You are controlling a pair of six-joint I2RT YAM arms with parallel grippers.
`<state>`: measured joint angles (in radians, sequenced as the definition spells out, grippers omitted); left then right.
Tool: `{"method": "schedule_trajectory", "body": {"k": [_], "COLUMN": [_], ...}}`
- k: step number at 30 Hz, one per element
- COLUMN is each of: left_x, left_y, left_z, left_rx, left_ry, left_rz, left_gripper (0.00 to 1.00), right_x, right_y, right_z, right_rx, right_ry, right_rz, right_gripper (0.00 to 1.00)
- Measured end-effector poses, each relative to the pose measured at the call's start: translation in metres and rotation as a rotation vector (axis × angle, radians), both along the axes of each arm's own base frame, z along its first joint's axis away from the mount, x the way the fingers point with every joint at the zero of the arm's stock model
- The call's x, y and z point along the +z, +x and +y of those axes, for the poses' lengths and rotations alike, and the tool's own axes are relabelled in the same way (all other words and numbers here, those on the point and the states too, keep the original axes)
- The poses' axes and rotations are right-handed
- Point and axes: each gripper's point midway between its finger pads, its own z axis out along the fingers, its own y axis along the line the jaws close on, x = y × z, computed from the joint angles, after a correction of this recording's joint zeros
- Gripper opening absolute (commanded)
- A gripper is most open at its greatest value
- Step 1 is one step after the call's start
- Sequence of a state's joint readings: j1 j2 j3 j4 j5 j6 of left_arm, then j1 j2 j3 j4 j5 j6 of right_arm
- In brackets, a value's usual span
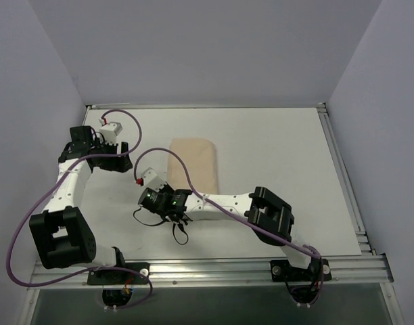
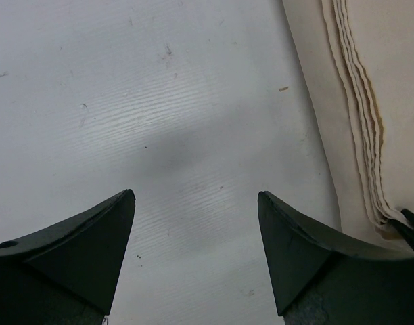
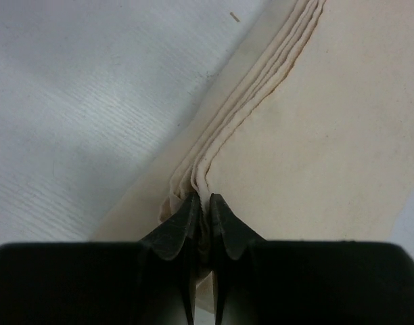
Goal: Open and lay out the surgical kit
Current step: Open the surgical kit at the center of the board.
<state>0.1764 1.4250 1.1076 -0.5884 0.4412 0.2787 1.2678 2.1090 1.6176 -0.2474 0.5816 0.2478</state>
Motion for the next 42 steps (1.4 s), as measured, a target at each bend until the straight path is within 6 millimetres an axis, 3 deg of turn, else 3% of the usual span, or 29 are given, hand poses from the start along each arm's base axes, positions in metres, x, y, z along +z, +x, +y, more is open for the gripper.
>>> {"method": "schedule_trajectory", "body": {"k": [3, 6, 9, 13, 16, 19, 24, 25, 29, 31, 33, 38, 42], "left_x": [0.000, -0.001, 0.001, 0.011, 0.021, 0.029, 0.036, 0.036, 0.033, 0.027, 0.019, 0.005, -0.017], "left_y": [-0.001, -0.004, -0.006, -0.002, 0.001, 0.002, -0.005, -0.009, -0.026, -0.038, -0.055, -0.092, -0.130], "left_z": [-0.001, -0.003, -0.008, -0.024, -0.047, -0.080, -0.143, -0.155, -0.200, -0.221, -0.242, -0.279, -0.296], "left_rx": [-0.011, -0.026, -0.046, -0.103, -0.173, -0.264, -0.443, -0.476, -0.610, -0.677, -0.754, -0.904, -1.025], "left_ry": [-0.004, -0.006, -0.009, 0.006, 0.029, 0.063, 0.116, 0.124, 0.162, 0.187, 0.217, 0.297, 0.381], "left_rz": [0.003, 0.009, 0.016, -0.006, -0.034, -0.053, -0.081, -0.082, -0.085, -0.082, -0.073, -0.083, -0.084], "left_gripper": [0.82, 0.82, 0.82, 0.82, 0.83, 0.83, 0.83, 0.83, 0.88, 0.92, 0.97, 0.97, 0.96], "right_x": [0.006, 0.016, 0.029, 0.044, 0.039, 0.016, -0.021, -0.024, -0.031, -0.034, -0.035, -0.026, -0.001], "right_y": [0.012, 0.035, 0.061, 0.080, 0.082, 0.071, 0.033, 0.026, 0.005, -0.003, -0.009, -0.016, -0.004], "right_z": [-0.014, -0.044, -0.093, -0.160, -0.211, -0.262, -0.330, -0.338, -0.358, -0.365, -0.372, -0.386, -0.383], "right_rx": [-0.041, -0.125, -0.250, -0.423, -0.551, -0.686, -0.910, -0.946, -1.085, -1.148, -1.208, -1.264, -1.220], "right_ry": [0.046, 0.103, 0.187, 0.310, 0.401, 0.444, 0.477, 0.491, 0.547, 0.553, 0.553, 0.541, 0.560], "right_rz": [0.011, 0.011, 0.016, 0.009, 0.031, 0.075, 0.125, 0.130, 0.135, 0.134, 0.123, 0.078, 0.039], "right_gripper": [0.00, 0.00, 0.00, 0.00, 0.00, 0.00, 0.00, 0.01, 0.23, 0.47, 0.59, 0.65, 0.65]}}
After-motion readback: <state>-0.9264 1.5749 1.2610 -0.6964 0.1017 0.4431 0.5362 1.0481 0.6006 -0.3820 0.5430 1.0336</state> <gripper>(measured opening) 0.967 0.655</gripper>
